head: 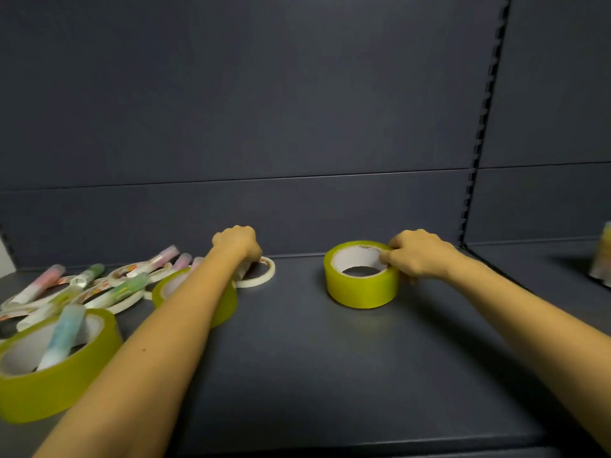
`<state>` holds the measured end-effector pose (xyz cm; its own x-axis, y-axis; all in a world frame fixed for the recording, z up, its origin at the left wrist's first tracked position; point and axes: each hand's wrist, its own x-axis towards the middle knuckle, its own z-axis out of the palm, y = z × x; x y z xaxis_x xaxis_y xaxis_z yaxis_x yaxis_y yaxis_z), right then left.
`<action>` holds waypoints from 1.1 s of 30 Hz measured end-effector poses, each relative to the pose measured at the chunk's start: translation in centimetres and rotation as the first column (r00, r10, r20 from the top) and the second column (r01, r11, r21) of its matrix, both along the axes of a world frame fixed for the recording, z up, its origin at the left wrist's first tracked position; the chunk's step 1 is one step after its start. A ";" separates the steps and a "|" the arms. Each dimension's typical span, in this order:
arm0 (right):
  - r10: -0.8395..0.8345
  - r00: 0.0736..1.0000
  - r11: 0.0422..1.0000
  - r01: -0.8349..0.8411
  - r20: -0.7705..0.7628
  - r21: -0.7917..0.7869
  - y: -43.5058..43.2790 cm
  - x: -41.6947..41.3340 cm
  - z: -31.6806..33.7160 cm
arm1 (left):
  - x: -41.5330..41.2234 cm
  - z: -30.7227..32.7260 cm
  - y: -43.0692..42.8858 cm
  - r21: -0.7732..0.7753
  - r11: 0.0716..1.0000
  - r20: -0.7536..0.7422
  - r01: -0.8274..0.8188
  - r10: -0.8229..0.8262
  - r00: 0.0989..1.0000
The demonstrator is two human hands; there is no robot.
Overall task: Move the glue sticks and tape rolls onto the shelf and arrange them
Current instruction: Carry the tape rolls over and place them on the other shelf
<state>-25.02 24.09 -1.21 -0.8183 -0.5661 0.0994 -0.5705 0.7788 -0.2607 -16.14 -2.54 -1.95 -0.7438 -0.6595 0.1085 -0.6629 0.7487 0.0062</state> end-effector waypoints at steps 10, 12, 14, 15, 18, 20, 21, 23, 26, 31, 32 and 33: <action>-0.091 0.994 0.993 0.094 0.053 -0.074 6.7 -0.5 -0.1 | 0.0 3.8 6.3 0.160 0.938 -0.428 0.307 -0.215 0.878; -0.109 0.992 0.990 0.114 0.057 -0.088 8.5 -0.6 -0.2 | -0.2 4.0 8.5 0.161 0.910 -0.478 0.383 -0.268 0.837; -0.131 0.990 0.985 0.137 0.059 -0.105 10.5 -0.7 -0.2 | -0.4 4.1 10.9 0.144 0.880 -0.528 0.454 -0.319 0.787; -0.146 0.987 0.982 0.152 0.059 -0.113 11.6 -0.7 -0.3 | -0.6 4.1 12.3 0.137 0.861 -0.556 0.490 -0.343 0.757; -0.190 0.980 0.972 0.195 0.050 -0.128 15.4 -0.8 -0.4 | -1.3 4.0 16.9 0.131 0.805 -0.618 0.579 -0.390 0.682; -0.203 0.979 0.969 0.206 0.038 -0.133 18.2 -0.9 -0.2 | -1.8 4.1 20.0 0.126 0.772 -0.652 0.623 -0.409 0.639; -0.201 0.979 0.969 0.204 0.035 -0.136 19.7 -1.1 -0.1 | -2.1 4.1 21.6 0.120 0.760 -0.667 0.639 -0.415 0.618; -0.188 0.981 0.970 0.192 0.038 -0.147 22.8 -1.5 0.1 | -2.6 4.1 24.8 0.107 0.742 -0.690 0.662 -0.424 0.586; -0.172 0.984 0.973 0.176 0.040 -0.148 27.4 -2.3 0.4 | -3.3 4.0 29.9 0.094 0.726 -0.717 0.681 -0.426 0.553; -0.218 0.976 0.970 0.218 0.018 -0.108 35.1 -4.0 0.8 | -4.5 3.0 37.7 0.123 0.704 -0.743 0.699 -0.402 0.535; -0.221 0.975 0.969 0.221 0.014 -0.109 36.6 -4.4 0.8 | -4.8 2.7 39.0 0.129 0.699 -0.750 0.703 -0.395 0.530; -0.221 0.975 0.969 0.221 0.014 -0.112 37.9 -4.8 0.9 | -5.2 2.4 40.3 0.132 0.695 -0.753 0.707 -0.393 0.528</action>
